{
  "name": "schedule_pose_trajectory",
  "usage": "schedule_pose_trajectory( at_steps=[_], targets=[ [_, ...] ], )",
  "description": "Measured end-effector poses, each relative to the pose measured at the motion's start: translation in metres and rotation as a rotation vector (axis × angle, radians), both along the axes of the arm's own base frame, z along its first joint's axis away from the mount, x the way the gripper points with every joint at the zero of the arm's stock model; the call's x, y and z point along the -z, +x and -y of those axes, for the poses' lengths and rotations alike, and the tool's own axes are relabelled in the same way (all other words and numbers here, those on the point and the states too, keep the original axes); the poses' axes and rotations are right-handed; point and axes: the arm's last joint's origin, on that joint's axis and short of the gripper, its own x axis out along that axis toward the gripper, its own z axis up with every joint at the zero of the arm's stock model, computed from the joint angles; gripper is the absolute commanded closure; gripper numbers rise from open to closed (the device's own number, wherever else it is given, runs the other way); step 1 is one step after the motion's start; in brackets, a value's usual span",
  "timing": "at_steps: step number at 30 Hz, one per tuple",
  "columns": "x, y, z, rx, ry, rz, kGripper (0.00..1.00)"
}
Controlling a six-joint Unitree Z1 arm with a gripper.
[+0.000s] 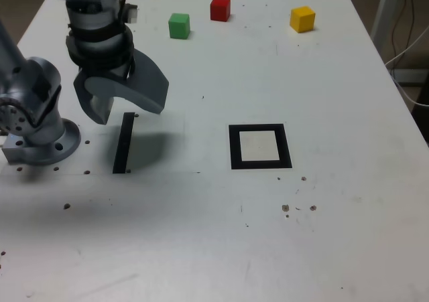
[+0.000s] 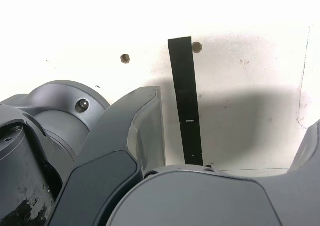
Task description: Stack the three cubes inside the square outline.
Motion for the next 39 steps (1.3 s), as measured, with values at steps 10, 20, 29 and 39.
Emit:
schedule_pose_trajectory(
  at_steps=[10, 20, 29, 39],
  targets=[
    [0.001, 0.003, -0.003, 0.006, 0.073, 0.034, 0.00],
    [0.001, 0.003, -0.003, 0.006, 0.073, 0.035, 0.00],
    [-0.003, 0.005, -0.002, 0.004, 0.047, 0.034, 0.00],
    [-0.038, 0.035, -0.004, 0.011, -0.016, 0.057, 0.01]
  ],
)
